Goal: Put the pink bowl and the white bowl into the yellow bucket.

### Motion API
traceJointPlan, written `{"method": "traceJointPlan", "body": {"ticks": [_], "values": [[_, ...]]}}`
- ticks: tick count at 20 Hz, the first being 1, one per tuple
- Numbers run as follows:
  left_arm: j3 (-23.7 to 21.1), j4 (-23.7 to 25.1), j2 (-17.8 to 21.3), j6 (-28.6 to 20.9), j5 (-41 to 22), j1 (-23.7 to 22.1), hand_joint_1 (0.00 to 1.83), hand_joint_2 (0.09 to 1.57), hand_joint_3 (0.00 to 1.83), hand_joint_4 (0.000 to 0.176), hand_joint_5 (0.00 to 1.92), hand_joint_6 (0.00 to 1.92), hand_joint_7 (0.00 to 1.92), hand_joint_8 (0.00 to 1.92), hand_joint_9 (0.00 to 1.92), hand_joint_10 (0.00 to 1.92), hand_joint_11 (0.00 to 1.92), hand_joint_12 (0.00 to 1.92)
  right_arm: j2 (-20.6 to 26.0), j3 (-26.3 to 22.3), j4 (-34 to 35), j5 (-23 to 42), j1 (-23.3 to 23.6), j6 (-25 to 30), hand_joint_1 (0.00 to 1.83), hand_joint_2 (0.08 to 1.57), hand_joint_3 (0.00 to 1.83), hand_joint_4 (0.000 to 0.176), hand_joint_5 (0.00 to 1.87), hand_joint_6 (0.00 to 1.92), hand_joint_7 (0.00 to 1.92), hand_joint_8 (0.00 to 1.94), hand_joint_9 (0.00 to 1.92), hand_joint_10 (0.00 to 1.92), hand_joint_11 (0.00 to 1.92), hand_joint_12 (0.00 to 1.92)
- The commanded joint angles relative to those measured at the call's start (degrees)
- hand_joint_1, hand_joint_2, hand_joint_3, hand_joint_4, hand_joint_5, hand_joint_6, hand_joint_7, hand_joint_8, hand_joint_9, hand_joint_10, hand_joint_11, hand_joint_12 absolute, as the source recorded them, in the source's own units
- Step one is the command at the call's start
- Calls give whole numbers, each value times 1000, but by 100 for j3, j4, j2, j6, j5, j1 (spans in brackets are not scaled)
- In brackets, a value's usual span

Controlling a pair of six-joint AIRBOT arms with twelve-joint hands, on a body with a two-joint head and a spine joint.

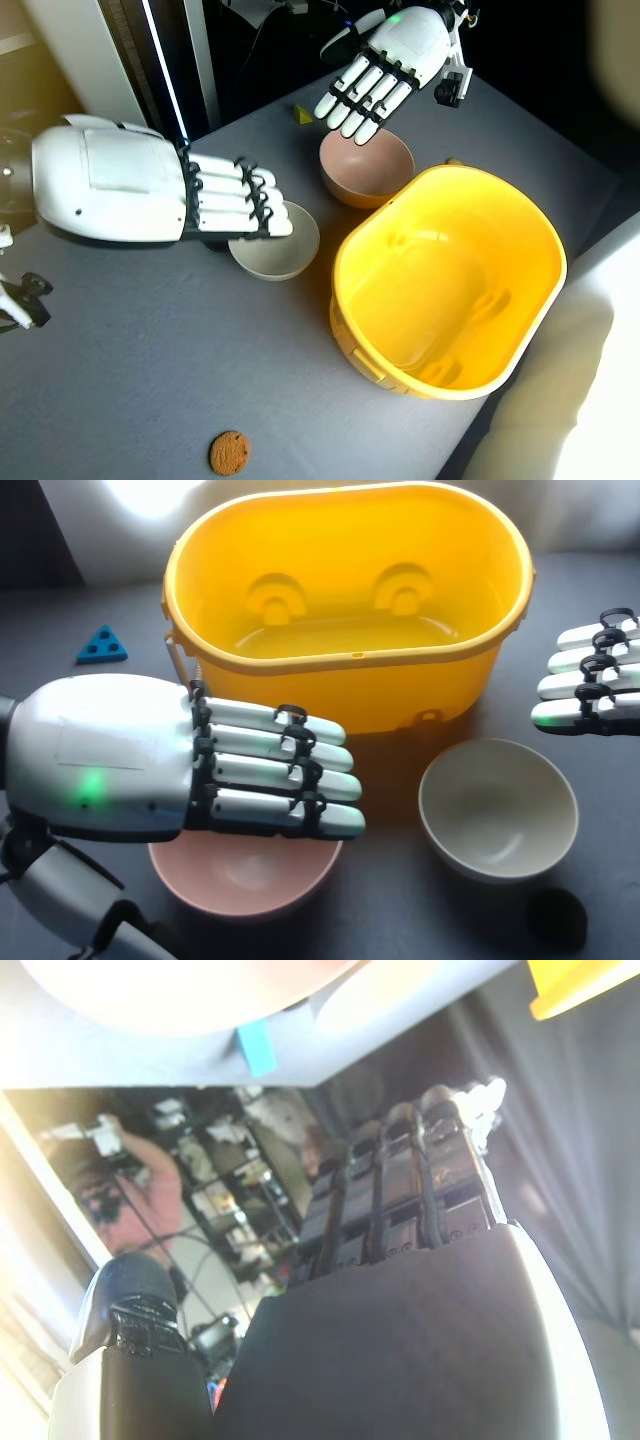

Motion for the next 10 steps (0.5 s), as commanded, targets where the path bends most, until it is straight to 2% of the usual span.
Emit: {"method": "traceJointPlan", "body": {"ticks": [1,5,7,10], "values": [[59,-404,21,31,-585,-69,0,1092,23,0,0,0,11,0,0,0,0,0,35,27,357,276,-4,0,0,1064,5,0,0,0,0,0,0,0,0,0],[305,-366,10,-543,-766,-333,0,1094,19,0,5,2,17,7,0,0,0,0,19,40,358,261,-13,1,0,1062,3,0,16,6,0,0,0,0,0,0],[412,-122,7,-700,-819,-392,0,1093,16,0,0,0,0,0,0,0,0,0,-26,40,359,182,-24,1,0,1054,0,0,3,1,0,0,0,0,0,0],[479,302,-10,-783,-1297,-424,0,1076,6,0,0,0,0,0,0,0,0,0,-46,38,360,172,-52,2,0,1040,0,0,23,8,0,0,0,0,0,0]]}}
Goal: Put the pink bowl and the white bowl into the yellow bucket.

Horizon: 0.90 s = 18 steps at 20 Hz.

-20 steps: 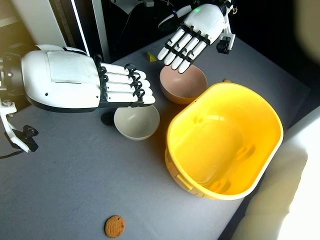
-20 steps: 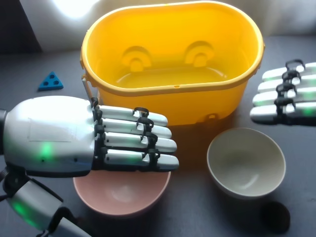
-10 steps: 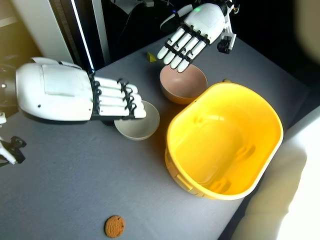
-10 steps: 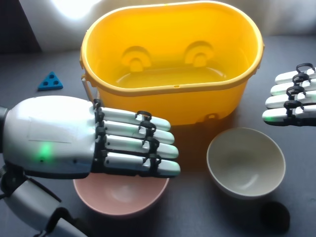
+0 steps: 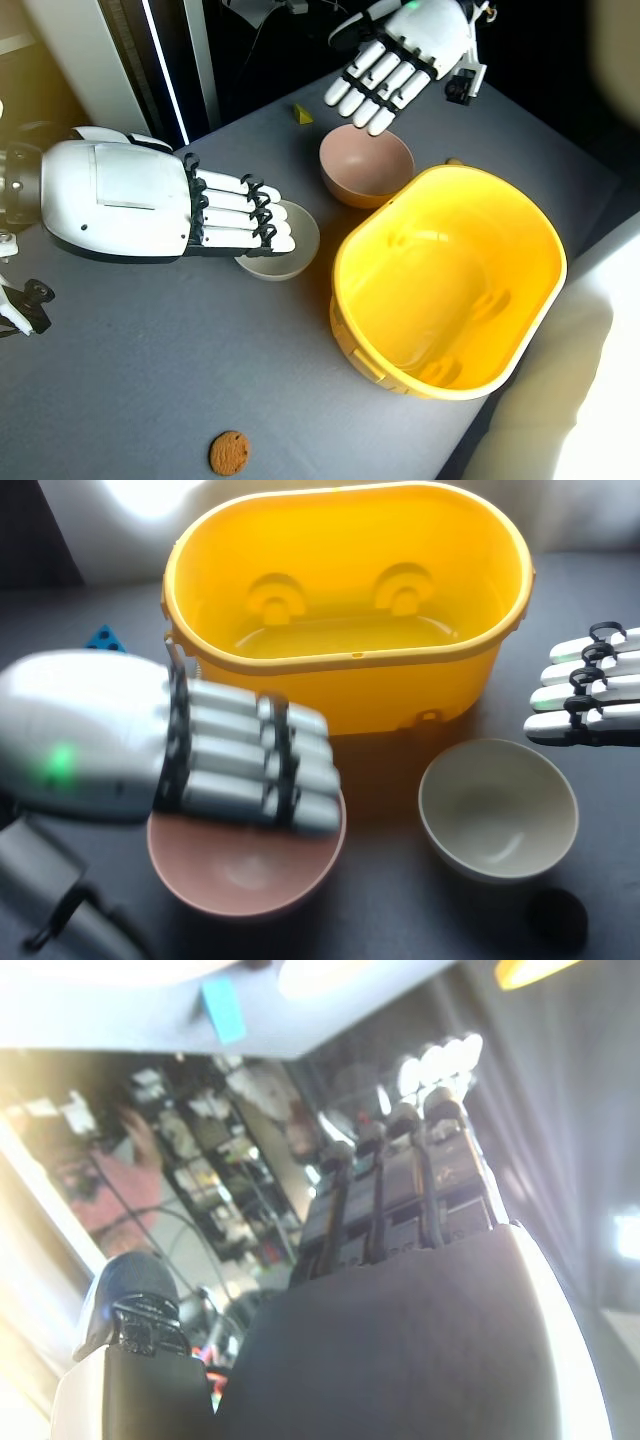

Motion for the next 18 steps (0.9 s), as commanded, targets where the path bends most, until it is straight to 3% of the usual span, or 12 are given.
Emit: {"method": "traceJointPlan", "body": {"ticks": [1,7,11,15,18], "values": [[31,-447,38,-31,-658,-65,0,1076,6,0,0,0,0,0,0,0,0,0,62,27,371,339,5,11,0,1023,0,0,29,9,7,2,0,0,13,6],[269,-205,-43,-29,-669,183,0,1074,4,0,0,0,0,0,0,0,0,0,30,27,312,404,-86,-21,186,944,0,0,54,10,19,6,2,1,19,11],[465,-99,-214,-28,-376,282,14,1071,2,0,0,0,0,0,0,0,0,0,-5,27,311,405,-140,-218,199,906,0,0,23,1,0,0,0,0,4,2],[537,-98,-345,-12,-145,312,196,1063,0,0,0,0,0,0,0,0,0,0,-27,28,311,405,-145,-292,282,840,0,0,11,4,0,0,0,0,23,12],[649,-92,-436,-6,-91,327,437,1033,0,0,0,0,0,0,0,0,0,0,-51,28,311,404,-171,-396,401,765,0,0,6,1,0,0,0,0,29,31]]}}
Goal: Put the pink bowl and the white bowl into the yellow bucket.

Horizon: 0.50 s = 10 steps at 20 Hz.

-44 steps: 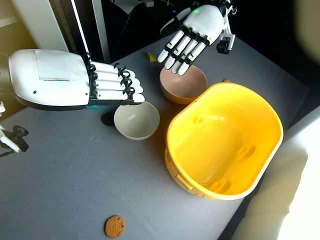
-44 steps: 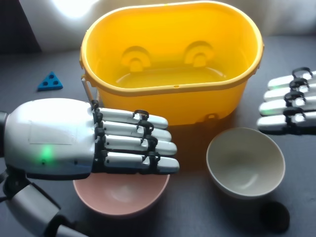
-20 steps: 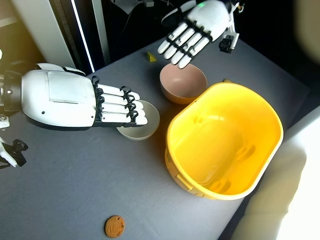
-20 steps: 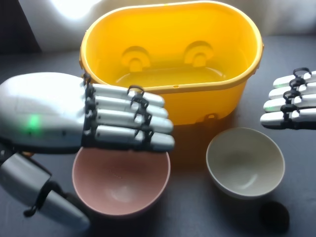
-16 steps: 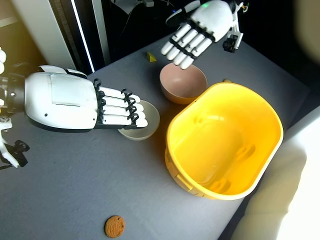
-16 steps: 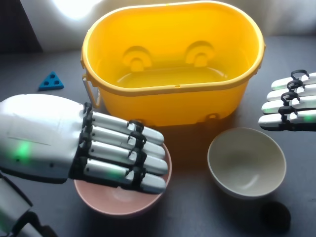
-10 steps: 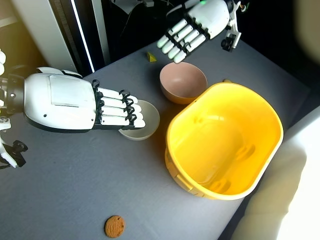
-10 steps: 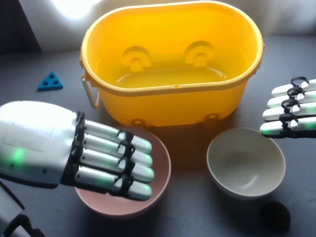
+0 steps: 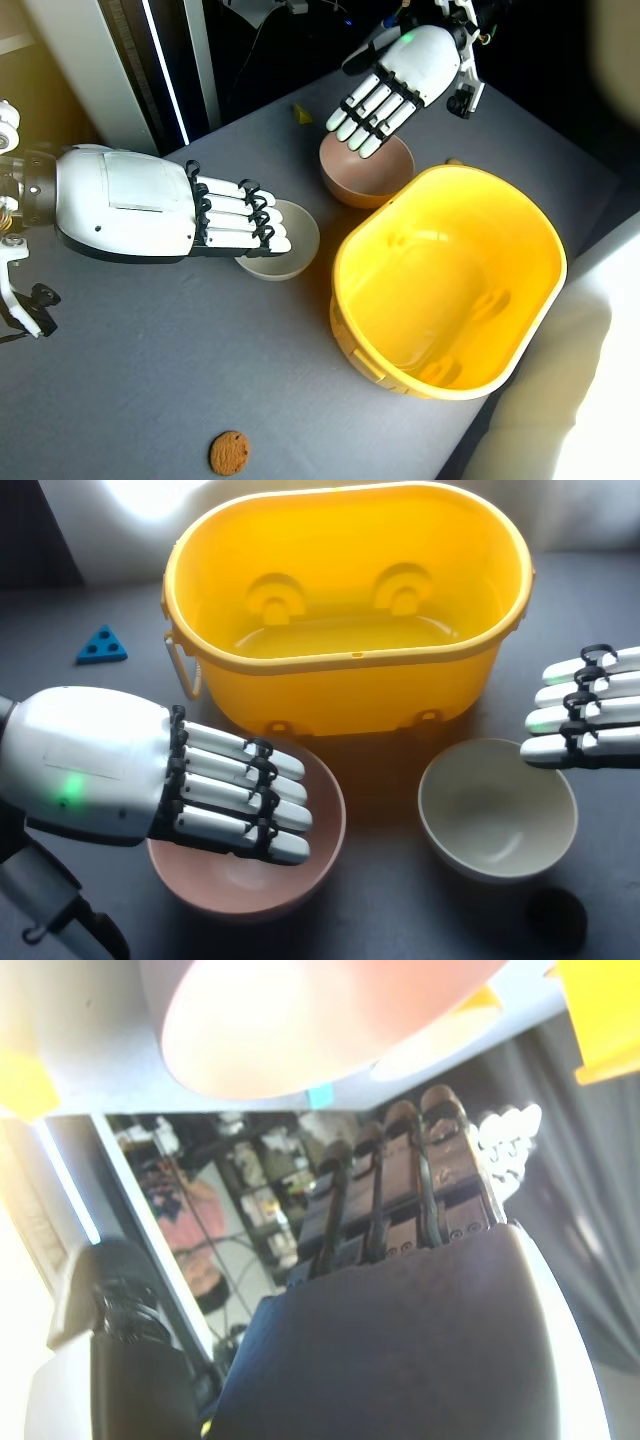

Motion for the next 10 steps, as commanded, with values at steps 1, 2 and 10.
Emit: {"method": "traceJointPlan", "body": {"ticks": [1,2,10], "values": [[26,-440,23,-6,-264,-24,530,1029,0,0,0,0,0,0,0,0,0,0,41,28,346,348,-8,-26,492,767,0,0,0,0,0,0,0,0,13,27],[111,-440,-37,-6,-239,8,597,1023,0,0,0,0,0,0,0,0,0,0,16,29,346,345,-53,-114,579,752,0,0,0,0,0,0,0,0,10,28],[330,-440,-267,57,-65,297,720,977,0,0,0,0,0,0,0,0,0,0,-279,48,346,28,-306,-371,876,715,0,0,0,0,0,0,0,0,0,0]]}}
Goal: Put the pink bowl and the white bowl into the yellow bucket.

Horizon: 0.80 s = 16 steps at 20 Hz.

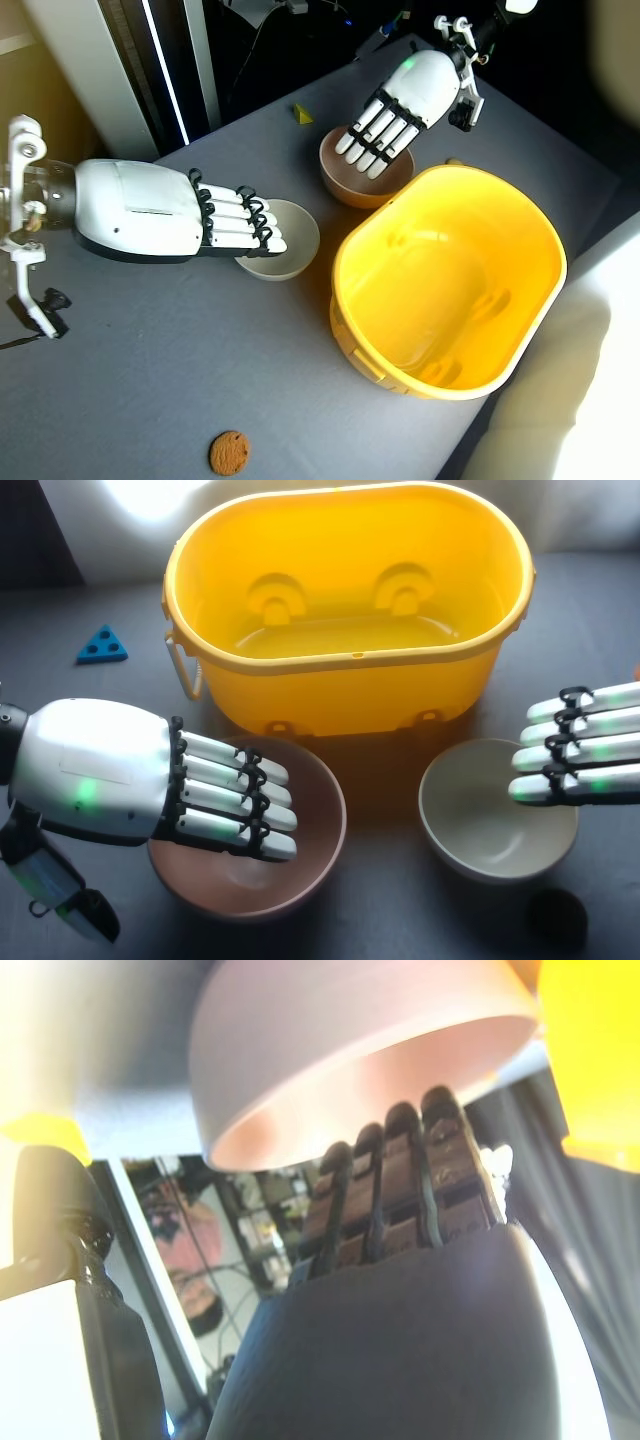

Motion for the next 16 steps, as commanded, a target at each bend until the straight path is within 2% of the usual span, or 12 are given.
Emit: {"method": "traceJointPlan", "body": {"ticks": [1,3,11,12,14,16], "values": [[8,-416,16,17,-313,6,724,993,0,0,0,0,0,0,0,0,0,0,-7,19,290,220,26,-12,990,776,7,0,0,0,0,0,0,0,0,0],[13,-384,2,53,-301,20,731,979,0,0,0,0,0,0,0,0,0,0,-97,29,291,175,1,-15,1086,787,10,0,0,0,0,0,0,0,0,0],[33,-322,-86,120,-202,81,867,956,0,0,0,0,0,0,0,0,12,5,-282,97,292,94,-76,-156,1080,862,30,0,0,0,0,0,0,0,0,0],[39,-310,-93,120,-184,97,877,975,0,0,0,0,0,0,0,0,7,4,-303,116,292,94,-86,-156,1027,885,36,0,0,0,0,0,0,0,0,0],[51,-289,-109,119,-160,132,982,991,4,0,0,0,0,0,0,0,34,18,-340,135,292,94,-105,-156,1111,840,9,0,0,0,0,0,0,0,41,19],[53,-254,-116,119,-146,151,965,997,6,0,0,0,0,0,0,0,18,16,-365,136,292,94,-107,-161,1131,852,12,0,0,0,0,0,0,0,18,13]]}}
